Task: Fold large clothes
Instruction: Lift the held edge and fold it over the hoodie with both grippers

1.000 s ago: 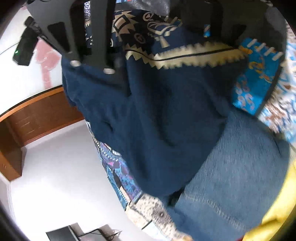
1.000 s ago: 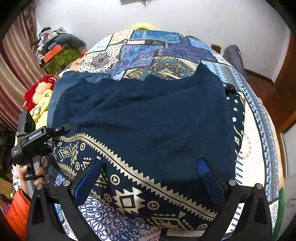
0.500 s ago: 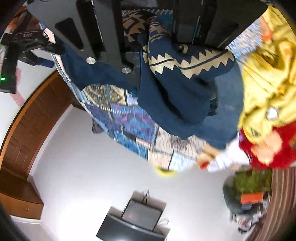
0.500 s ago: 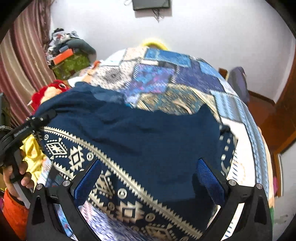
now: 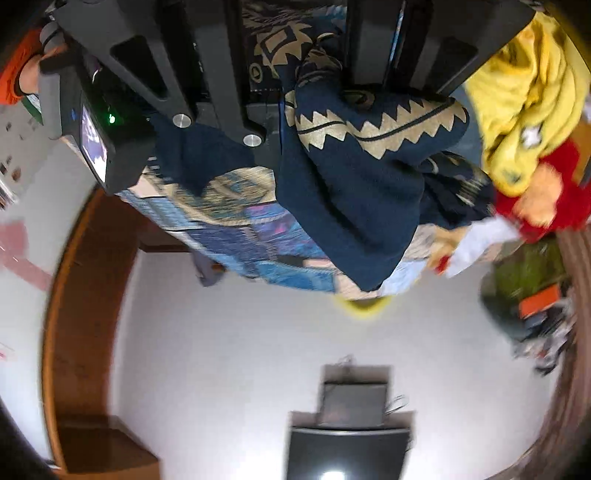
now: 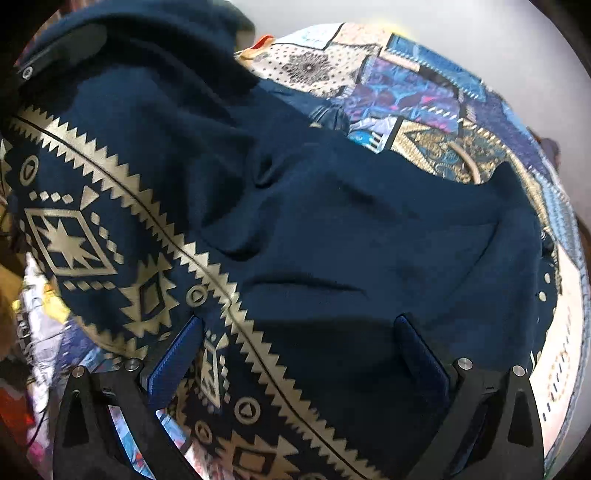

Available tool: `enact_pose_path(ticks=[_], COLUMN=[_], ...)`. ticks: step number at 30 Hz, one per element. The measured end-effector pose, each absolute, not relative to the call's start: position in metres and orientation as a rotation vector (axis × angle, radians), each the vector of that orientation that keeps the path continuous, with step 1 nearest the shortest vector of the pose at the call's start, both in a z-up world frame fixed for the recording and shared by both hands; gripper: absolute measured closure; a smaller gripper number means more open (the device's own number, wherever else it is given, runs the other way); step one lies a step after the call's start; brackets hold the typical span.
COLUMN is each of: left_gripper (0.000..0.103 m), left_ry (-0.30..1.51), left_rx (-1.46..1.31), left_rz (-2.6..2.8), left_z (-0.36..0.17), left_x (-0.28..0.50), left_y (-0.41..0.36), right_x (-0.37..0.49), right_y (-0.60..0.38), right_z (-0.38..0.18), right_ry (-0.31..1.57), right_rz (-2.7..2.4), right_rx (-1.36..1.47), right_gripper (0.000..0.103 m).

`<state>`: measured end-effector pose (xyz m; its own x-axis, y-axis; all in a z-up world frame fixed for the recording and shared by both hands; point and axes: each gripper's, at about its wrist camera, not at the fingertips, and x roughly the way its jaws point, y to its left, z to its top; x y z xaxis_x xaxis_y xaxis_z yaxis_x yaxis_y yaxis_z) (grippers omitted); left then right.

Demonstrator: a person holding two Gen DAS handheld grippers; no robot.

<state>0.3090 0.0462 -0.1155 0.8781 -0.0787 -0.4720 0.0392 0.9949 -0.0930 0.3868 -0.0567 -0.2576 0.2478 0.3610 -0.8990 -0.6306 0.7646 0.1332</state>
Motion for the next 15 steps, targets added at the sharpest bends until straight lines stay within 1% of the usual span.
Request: enact_pose_path(ticks=[5,8,10,15], left_gripper=[0.097,0.097,0.097,0.096], left_ry=[0.484,0.507,0.563,0.834], left_rx=[0.037,0.131,0.204,0.293], left_rz=[-0.202,-0.299,-0.360,-0.509], left_z=[-0.102,-0.106,-0.116,-0.170], left_x=[0.323,0.324,0.326,0.338], left_y=[-0.013,-0.055,-0.084,-0.127], right_x=[0.377,0.364,0.356,0.330], right_y=[-0.132,-0.198,-0.233,-0.307], right_z=[-0.229,-0.214,-0.208,-0.198], right_ry=[1.088,1.043,1.023,1.006], right_rz=[0.592,0.445,0.354,0.223], right_rx=[-0.103,-0.048,-0.026,0.086], right_gripper=[0.000,0.000,0.000,0.000])
